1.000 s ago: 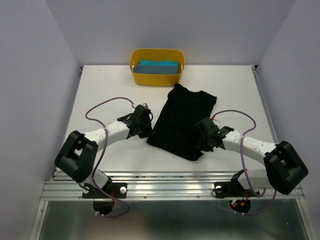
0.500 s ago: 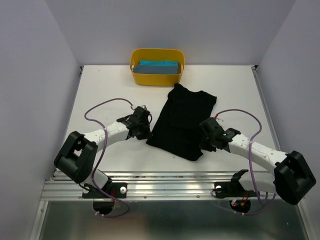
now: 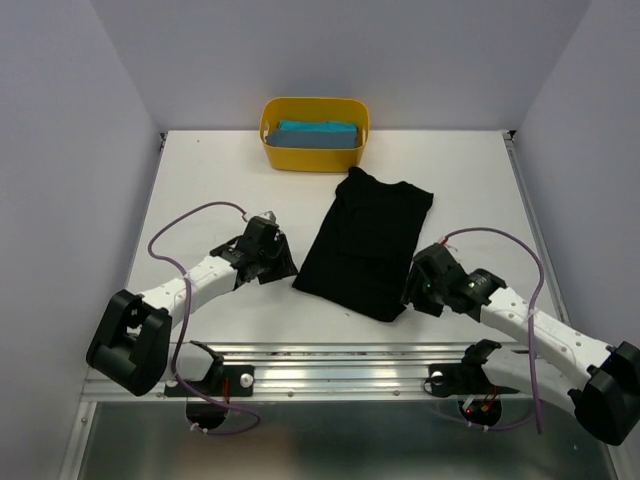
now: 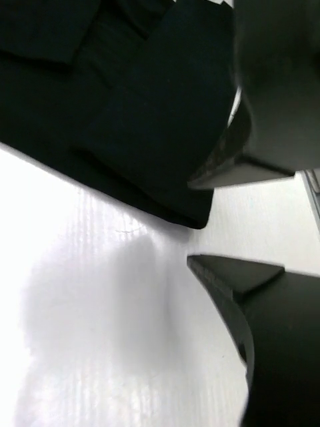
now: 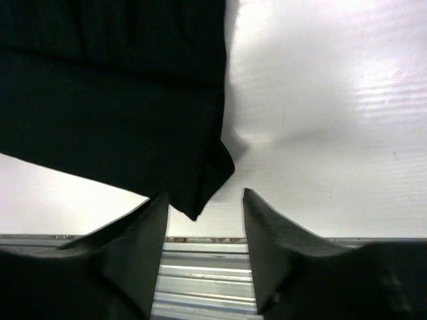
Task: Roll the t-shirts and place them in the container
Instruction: Roll the T-shirt to the center of the board.
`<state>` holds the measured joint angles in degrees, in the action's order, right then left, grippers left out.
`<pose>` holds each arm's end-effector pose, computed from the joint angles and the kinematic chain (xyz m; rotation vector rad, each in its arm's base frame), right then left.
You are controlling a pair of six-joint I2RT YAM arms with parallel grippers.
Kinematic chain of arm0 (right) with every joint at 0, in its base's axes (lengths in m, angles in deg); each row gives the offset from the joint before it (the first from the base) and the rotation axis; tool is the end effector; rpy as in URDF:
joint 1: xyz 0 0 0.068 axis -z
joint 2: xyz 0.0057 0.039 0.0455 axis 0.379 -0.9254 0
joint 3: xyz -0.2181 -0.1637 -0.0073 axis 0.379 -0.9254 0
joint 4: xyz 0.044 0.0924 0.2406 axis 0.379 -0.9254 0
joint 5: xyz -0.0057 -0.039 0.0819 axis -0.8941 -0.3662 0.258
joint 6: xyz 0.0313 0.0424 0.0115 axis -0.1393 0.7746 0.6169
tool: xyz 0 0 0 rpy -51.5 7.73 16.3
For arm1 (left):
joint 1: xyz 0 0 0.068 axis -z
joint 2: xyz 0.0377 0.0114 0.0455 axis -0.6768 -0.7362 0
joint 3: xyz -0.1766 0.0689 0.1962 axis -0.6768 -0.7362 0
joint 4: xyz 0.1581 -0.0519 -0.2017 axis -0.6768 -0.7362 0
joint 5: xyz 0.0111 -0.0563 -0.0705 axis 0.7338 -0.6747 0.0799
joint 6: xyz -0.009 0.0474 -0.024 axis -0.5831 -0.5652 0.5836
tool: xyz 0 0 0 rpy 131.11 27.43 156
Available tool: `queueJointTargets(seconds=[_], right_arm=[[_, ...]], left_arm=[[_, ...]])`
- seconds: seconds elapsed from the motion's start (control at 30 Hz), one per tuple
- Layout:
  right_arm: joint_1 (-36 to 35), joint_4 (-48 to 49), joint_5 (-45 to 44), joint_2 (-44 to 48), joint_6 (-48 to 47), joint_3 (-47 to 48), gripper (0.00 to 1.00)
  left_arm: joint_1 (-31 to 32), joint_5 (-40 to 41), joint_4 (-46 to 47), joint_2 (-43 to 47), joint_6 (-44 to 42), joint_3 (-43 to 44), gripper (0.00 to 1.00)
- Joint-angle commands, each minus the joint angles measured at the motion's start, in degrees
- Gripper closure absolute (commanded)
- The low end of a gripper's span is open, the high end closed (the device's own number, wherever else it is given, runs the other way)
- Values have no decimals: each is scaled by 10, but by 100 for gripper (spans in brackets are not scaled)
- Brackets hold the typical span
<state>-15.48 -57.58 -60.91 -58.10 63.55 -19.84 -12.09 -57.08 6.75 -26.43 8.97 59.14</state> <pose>0.1457 0.1045 0.2151 0.4418 2.5980 0.3300 0.2246 -0.1345 0.2013 -0.1332 2.4605 -0.6119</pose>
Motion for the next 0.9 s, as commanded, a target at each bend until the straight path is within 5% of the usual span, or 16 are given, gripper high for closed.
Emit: queueJointTargets(seconds=[0.0, 0.3, 0.63, 0.8, 0.87], right_arm=[[-5, 42, 78, 32, 59, -57, 41], [-5, 184, 170, 42, 153, -152, 40], [-5, 209, 167, 39, 174, -168, 52], [-5, 220, 163, 26, 183, -167, 74], [-5, 219, 160, 28, 185, -163, 80]], left_arm=[[-4, -61, 39, 0, 6, -25, 39], [-5, -69, 76, -46, 11, -48, 36], [-4, -76, 81, -57, 21, -58, 61], [-4, -76, 75, -55, 20, -52, 83], [-4, -76, 67, -49, 20, -48, 100]])
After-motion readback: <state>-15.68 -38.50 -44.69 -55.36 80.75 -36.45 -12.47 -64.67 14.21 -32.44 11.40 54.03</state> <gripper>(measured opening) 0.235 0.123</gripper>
